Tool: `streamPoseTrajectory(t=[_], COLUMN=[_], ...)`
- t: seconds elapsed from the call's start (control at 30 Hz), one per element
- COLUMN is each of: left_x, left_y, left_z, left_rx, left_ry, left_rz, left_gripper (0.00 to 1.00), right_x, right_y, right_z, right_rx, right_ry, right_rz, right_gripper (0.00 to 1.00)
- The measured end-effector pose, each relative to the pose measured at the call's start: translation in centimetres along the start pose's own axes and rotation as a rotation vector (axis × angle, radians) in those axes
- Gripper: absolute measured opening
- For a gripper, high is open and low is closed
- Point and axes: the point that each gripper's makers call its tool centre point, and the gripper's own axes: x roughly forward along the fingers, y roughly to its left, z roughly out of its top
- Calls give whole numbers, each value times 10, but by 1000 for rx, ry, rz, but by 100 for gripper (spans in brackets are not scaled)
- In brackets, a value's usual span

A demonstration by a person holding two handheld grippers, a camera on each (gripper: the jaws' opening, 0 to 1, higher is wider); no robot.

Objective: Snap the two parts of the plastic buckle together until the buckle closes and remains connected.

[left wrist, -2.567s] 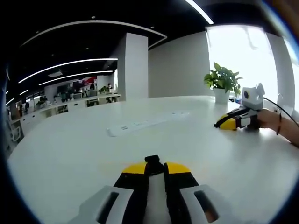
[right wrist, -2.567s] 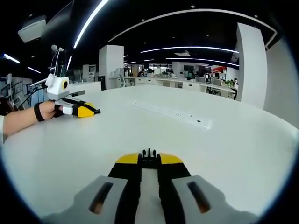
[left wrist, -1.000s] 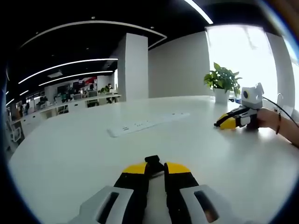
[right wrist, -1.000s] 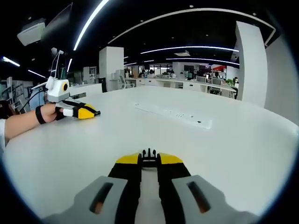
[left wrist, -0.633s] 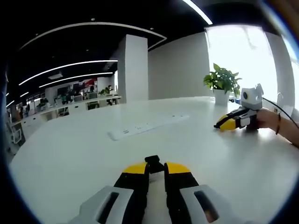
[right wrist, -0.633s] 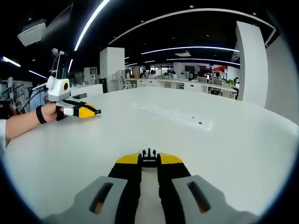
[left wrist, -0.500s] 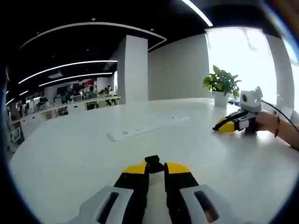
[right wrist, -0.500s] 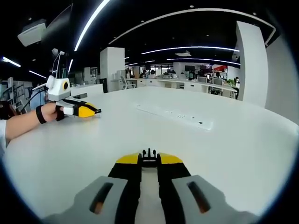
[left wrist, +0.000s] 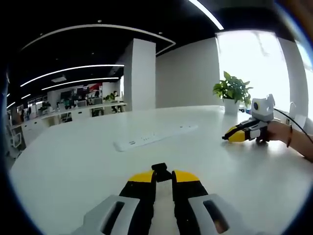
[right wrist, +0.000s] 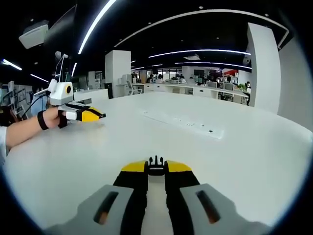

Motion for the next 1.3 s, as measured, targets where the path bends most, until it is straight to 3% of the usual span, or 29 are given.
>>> streamPoseTrajectory(t=[0.9, 1.3], left_x=[-6, -5], left_y=[-7, -10], left_z=[17, 20], left_rx=[11, 25], left_ry=[-31, -37], left_rz=[-25, -34], left_gripper=[12, 12], right_x=[1, -1], right_y=[16, 12], right_z=[27, 27], right_rx=[-35, -36], right_ry=[-58, -66], right_rz=[27, 13], right_gripper=[12, 12])
